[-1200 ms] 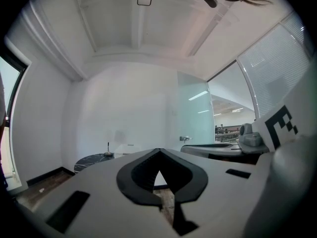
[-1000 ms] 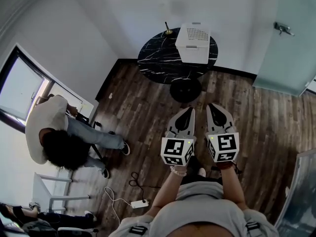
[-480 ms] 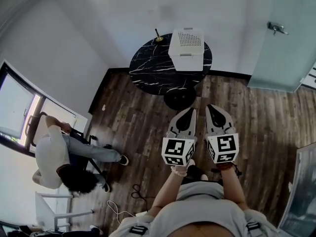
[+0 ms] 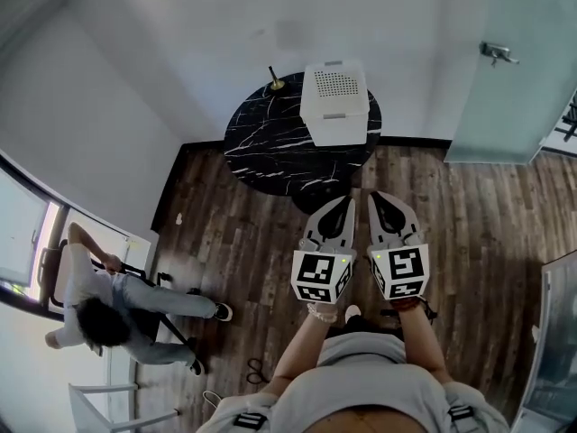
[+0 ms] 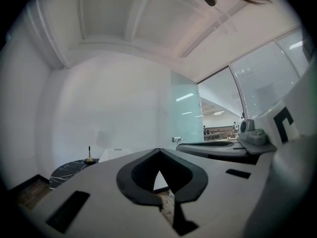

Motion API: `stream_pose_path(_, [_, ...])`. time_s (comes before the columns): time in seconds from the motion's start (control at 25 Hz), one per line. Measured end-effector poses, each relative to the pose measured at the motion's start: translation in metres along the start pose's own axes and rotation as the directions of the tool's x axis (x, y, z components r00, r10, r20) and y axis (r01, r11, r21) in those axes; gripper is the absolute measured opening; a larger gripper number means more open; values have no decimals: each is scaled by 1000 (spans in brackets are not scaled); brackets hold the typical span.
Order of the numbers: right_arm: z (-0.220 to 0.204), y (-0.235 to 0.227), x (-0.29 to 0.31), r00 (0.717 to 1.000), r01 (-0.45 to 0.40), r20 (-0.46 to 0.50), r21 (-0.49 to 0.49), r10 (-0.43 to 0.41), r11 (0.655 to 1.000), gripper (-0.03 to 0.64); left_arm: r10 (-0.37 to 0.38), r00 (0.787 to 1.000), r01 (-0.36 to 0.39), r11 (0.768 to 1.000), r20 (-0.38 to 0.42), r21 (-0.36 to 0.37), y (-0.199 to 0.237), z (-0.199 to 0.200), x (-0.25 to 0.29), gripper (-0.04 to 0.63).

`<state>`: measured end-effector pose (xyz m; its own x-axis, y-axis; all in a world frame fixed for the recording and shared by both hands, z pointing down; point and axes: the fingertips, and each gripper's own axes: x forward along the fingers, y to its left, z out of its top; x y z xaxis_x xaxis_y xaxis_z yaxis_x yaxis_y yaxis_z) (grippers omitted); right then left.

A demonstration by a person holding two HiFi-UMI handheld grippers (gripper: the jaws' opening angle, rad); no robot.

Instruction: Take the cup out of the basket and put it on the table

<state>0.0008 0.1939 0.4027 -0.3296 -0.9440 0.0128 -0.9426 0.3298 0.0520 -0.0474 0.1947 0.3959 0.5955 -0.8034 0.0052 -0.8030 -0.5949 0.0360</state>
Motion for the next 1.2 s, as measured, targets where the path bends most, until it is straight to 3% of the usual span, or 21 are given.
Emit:
stream_pose_path(0.6, [-7, 8, 36, 998, 44, -36, -5, -44, 999, 9, -43, 998, 41, 998, -48, -43, 33, -17, 16, 5])
stream_pose_path(1.2, [-3, -47, 122, 998, -63, -28, -16, 63, 998, 9, 83, 996, -84, 996, -36, -42, 71, -7, 97, 6])
